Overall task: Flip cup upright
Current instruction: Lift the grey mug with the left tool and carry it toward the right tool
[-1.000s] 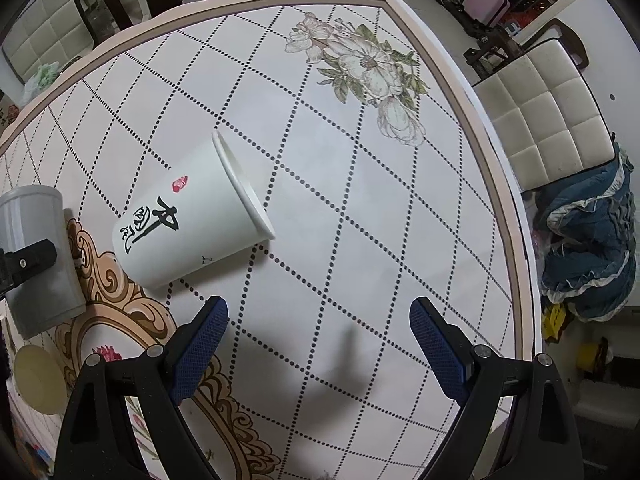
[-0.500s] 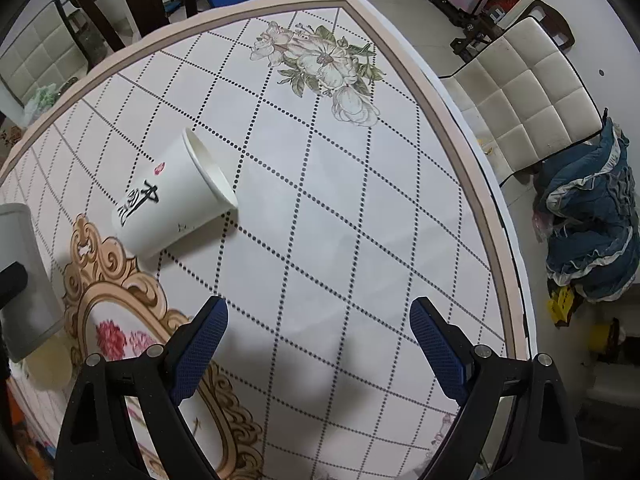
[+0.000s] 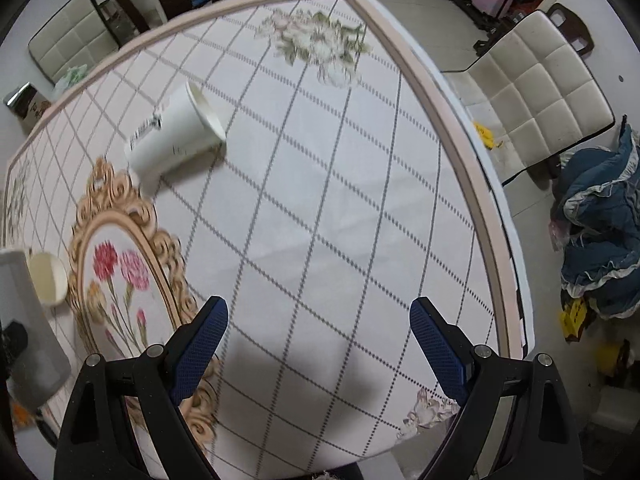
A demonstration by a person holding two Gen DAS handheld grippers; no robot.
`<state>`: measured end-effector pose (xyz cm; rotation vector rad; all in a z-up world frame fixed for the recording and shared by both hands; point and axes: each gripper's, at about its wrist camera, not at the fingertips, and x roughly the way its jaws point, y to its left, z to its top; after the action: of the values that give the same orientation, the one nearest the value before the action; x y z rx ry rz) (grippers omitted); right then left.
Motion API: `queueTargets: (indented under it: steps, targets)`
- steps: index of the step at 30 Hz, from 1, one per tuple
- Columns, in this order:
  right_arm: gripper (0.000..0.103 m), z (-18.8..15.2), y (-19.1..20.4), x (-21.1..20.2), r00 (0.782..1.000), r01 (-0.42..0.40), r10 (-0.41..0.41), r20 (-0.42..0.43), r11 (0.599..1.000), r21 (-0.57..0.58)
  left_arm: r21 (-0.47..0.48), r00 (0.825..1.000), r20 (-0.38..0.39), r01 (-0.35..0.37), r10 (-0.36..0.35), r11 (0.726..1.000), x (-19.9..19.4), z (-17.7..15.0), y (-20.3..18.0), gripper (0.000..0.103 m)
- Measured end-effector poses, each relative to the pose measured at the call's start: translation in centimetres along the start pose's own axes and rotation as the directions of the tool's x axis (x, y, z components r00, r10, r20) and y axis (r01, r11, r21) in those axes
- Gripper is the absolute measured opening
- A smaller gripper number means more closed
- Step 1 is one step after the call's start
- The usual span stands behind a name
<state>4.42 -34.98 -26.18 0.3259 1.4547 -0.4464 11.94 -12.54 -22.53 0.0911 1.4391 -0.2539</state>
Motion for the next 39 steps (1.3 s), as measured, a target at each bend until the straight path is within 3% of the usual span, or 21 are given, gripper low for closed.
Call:
queueTargets:
  steps: [5,12,23,28,39]
  targets:
    - [0.094,-2.2,-0.3,2.7,0.999,-0.008,0.006,-0.048,0.999,-0.037,-0.053,0.997,-0.075,-0.015,0.011,0.998,2.9,-4.1,0.5,0.080]
    - [0.094,-4.5,-0.3,6.0,0.994,0.006,-0.015,-0.107,0.997,-0.083,-0.063,0.987,-0.160,-0.037,0.026,0.997,7.8,-7.1,0.0,0.080]
    - [0.094,-5.0,-0.8,7.5,0.989,0.032,-0.044,-0.138,0.995,-0.090,-0.019,0.984,-0.173,-0.049,0.045,0.999,10.2,-6.9,-1.3,0.081]
    - [0.094,-4.5,-1.5,7.4,0.989,0.038,-0.047,-0.138,0.997,-0.067,-0.029,0.981,-0.191,-0.031,0.025,0.999,10.7,-6.6,-0.9,0.099]
    - [0.094,-3.8,-2.7,7.1,0.989,0.051,-0.058,-0.134,0.997,-0.051,-0.036,0.983,-0.182,-0.041,0.034,0.999,10.2,-6.9,0.5,0.099]
